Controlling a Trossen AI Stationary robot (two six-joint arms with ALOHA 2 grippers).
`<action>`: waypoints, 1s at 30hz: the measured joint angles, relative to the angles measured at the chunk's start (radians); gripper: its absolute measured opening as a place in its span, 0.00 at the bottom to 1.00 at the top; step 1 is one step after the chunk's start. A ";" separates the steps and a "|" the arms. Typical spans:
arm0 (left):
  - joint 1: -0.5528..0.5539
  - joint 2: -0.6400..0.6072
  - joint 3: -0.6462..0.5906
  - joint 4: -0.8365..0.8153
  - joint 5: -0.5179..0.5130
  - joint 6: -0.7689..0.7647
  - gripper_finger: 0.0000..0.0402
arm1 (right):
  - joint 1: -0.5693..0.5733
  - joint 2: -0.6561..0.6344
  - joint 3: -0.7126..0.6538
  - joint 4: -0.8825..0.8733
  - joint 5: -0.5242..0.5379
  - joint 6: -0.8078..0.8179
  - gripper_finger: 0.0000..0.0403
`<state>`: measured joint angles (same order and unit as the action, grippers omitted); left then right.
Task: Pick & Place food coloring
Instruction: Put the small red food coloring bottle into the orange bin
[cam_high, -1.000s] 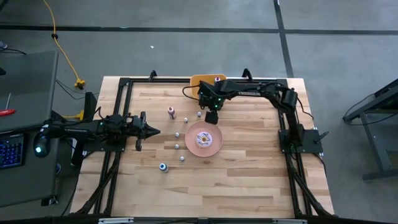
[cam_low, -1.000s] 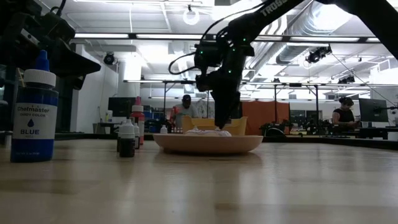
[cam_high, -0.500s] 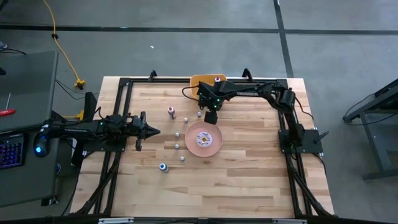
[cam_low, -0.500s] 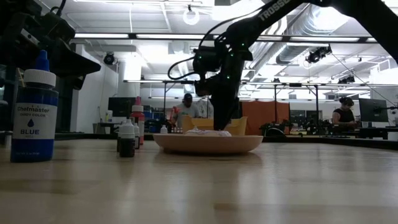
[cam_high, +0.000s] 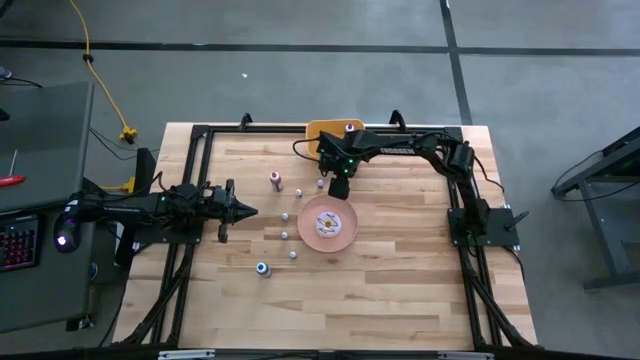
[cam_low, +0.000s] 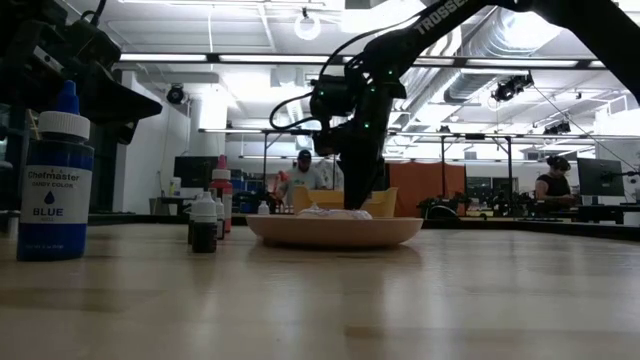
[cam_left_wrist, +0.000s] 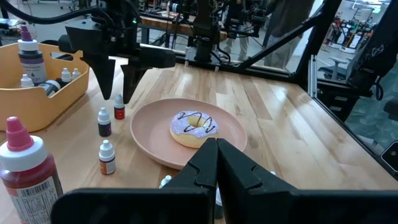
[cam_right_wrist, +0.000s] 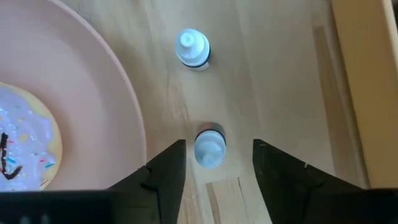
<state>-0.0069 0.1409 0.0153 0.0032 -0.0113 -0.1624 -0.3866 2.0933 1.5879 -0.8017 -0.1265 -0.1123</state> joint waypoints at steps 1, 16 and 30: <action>0.000 0.000 0.000 0.000 0.000 0.000 0.00 | 0.000 0.000 0.000 0.000 0.000 0.000 0.41; 0.000 0.000 0.000 0.000 0.000 0.000 0.00 | 0.000 0.008 0.001 -0.001 -0.012 0.001 0.30; 0.000 0.000 0.000 0.000 0.000 0.000 0.00 | 0.007 0.035 0.001 0.011 -0.030 0.008 0.30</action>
<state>-0.0071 0.1410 0.0154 0.0032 -0.0113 -0.1627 -0.3798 2.1281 1.5887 -0.7902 -0.1567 -0.1043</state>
